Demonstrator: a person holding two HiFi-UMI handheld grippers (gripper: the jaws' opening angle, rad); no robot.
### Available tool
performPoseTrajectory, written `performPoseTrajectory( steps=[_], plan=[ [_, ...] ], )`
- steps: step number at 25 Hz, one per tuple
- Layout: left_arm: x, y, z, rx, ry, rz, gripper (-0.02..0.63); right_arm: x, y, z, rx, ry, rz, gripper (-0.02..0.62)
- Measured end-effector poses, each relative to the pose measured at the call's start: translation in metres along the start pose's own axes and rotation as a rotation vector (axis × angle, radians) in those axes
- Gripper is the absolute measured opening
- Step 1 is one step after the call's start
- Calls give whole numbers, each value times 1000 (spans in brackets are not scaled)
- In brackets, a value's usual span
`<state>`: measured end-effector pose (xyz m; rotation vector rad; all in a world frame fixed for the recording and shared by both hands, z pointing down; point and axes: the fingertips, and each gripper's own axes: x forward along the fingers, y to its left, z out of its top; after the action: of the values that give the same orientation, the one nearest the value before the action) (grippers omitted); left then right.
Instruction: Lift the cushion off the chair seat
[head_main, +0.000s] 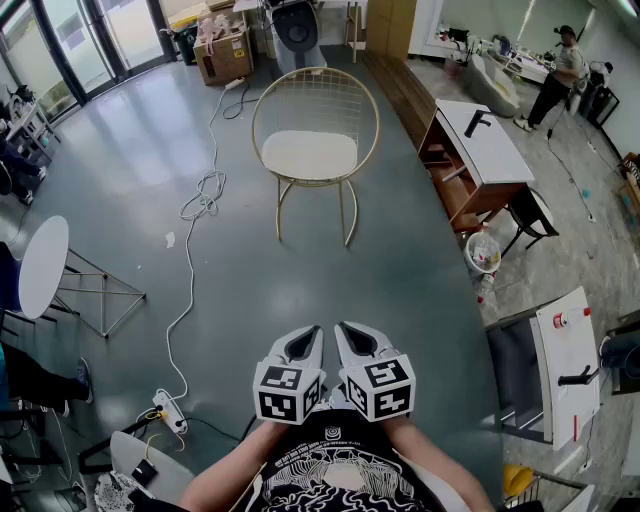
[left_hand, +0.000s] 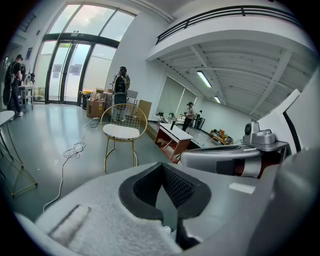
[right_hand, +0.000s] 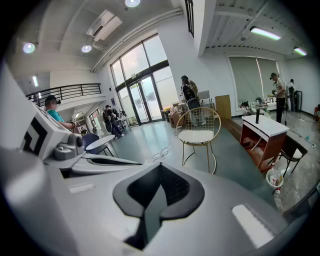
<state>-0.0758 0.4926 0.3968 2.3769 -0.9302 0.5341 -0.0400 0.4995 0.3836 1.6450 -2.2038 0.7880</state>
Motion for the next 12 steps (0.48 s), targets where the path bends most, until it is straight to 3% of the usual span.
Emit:
performPoseTrajectory(
  steps=[12],
  plan=[
    [0, 19, 9, -42, -14, -22, -12, 18, 14, 8, -10, 40, -5, -2]
  ],
)
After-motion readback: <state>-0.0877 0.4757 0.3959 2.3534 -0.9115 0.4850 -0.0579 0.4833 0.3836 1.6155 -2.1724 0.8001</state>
